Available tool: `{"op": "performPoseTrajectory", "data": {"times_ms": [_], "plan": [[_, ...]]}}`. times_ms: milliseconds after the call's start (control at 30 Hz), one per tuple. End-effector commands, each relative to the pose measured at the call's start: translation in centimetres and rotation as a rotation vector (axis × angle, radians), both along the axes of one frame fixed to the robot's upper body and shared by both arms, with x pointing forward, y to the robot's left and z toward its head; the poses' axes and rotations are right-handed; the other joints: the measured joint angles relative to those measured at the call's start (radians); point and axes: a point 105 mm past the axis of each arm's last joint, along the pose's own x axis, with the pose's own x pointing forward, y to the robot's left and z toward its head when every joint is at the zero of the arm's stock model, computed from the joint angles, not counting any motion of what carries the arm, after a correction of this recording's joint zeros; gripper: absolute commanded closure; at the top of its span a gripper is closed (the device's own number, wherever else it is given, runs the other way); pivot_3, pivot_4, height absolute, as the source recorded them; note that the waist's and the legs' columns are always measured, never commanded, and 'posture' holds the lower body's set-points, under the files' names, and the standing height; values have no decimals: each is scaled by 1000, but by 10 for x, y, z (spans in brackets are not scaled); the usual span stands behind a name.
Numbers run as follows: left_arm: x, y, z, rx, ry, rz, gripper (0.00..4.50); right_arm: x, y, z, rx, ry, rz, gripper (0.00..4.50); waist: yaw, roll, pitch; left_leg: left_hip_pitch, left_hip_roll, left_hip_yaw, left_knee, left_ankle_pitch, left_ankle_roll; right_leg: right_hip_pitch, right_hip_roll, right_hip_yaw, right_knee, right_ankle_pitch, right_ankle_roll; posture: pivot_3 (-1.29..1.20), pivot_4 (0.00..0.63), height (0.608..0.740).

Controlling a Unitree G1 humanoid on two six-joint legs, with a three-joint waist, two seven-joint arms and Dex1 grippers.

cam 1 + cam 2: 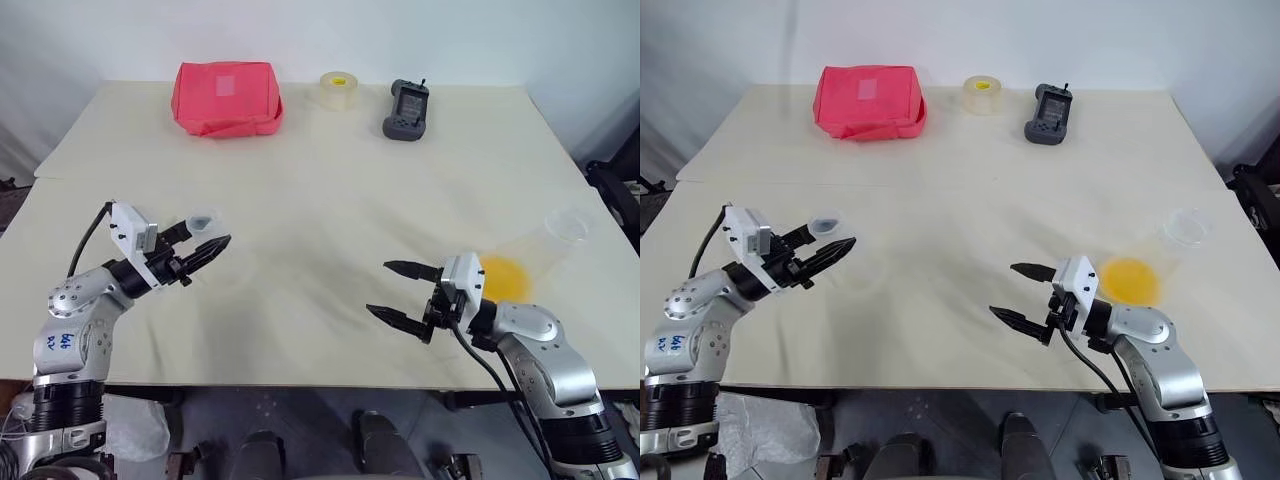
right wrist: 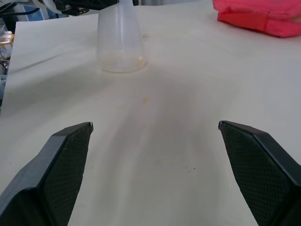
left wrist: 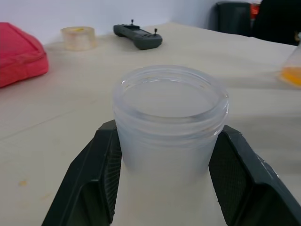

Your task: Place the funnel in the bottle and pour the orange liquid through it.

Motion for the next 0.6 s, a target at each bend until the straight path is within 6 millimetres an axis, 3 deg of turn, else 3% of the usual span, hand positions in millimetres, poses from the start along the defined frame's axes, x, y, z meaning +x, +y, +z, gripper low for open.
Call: {"op": "performPoseTrajectory", "data": {"times_ms": [33, 267, 600], "plan": [[-2, -15, 24, 4, -69, -97, 2223, -2, -3, 11, 23, -37, 7, 0, 1, 0, 0, 0, 0, 0, 0, 0, 0, 0, 0, 0, 0, 0, 0, 0, 150, 740], [19, -64, 37, 21, -92, -295, 2223, 3, -13, 23, 41, -59, -25, 0, 4, 0, 0, 0, -1, 0, 1, 2, -3, 0, 0, 0, 0, 0, 0, 0, 150, 740], [44, -131, 21, 109, -80, -486, 2223, 2, -29, 22, 29, -76, -99, 0, -1, 0, 0, -1, -1, 0, 1, 2, -4, 0, 1, 0, 0, 0, 1, 0, 150, 740]]}}
